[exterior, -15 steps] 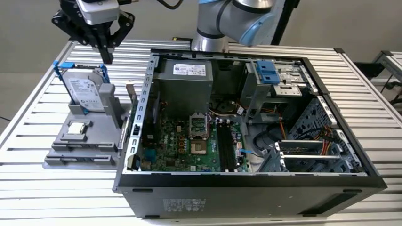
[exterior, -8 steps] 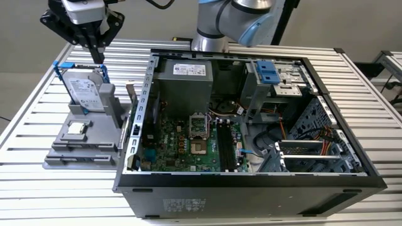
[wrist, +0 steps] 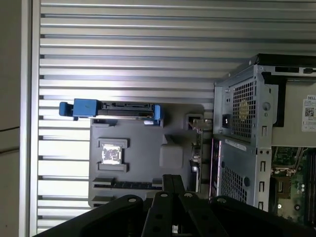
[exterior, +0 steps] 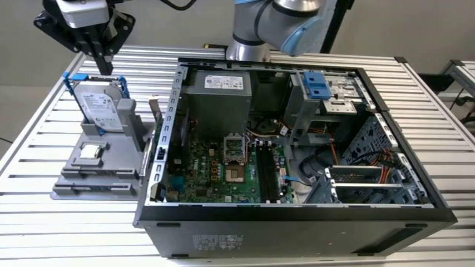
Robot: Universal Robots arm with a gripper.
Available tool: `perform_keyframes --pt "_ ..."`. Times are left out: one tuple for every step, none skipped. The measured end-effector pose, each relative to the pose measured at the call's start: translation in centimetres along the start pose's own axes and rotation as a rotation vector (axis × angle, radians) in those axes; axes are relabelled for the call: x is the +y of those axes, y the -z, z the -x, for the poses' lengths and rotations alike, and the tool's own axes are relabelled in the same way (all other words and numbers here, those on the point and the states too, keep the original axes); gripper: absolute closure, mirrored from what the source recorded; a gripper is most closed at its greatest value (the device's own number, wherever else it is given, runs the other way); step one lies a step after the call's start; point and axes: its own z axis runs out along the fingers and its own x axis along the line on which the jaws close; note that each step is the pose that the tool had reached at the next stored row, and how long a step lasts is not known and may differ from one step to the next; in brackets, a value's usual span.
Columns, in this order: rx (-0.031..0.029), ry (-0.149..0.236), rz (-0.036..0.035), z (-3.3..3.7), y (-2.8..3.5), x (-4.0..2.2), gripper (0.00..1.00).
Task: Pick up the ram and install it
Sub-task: 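Reach for the ram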
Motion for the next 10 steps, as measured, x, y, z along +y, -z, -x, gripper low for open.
perform_keyframes --pt "0.0 0.0 0.0 -0.2 0.0 0.0 1.0" --pt "0.0 0.0 0.0 -0.4 0.0 0.0 1.0" --pt "-0.0001 0.0 0.0001 -0.6 0.0 0.0 1.0" --pt "0.0 0.0 0.0 -0.8 0.0 0.0 1.0" --pt "-0.0001 0.001 0.0 -1.01 0.0 0.01 1.0" --pt "0.0 0.001 0.0 -1.2 0.0 0.01 1.0" --pt "0.0 0.001 0.0 -1.41 0.0 0.01 1.0" --pt "0.0 0.001 0.0 -1.61 0.0 0.01 1.0" --pt "0.0 0.001 0.0 -1.8 0.0 0.01 1.0" --pt "0.0001 0.001 -0.0001 -2.0 0.0 0.01 1.0"
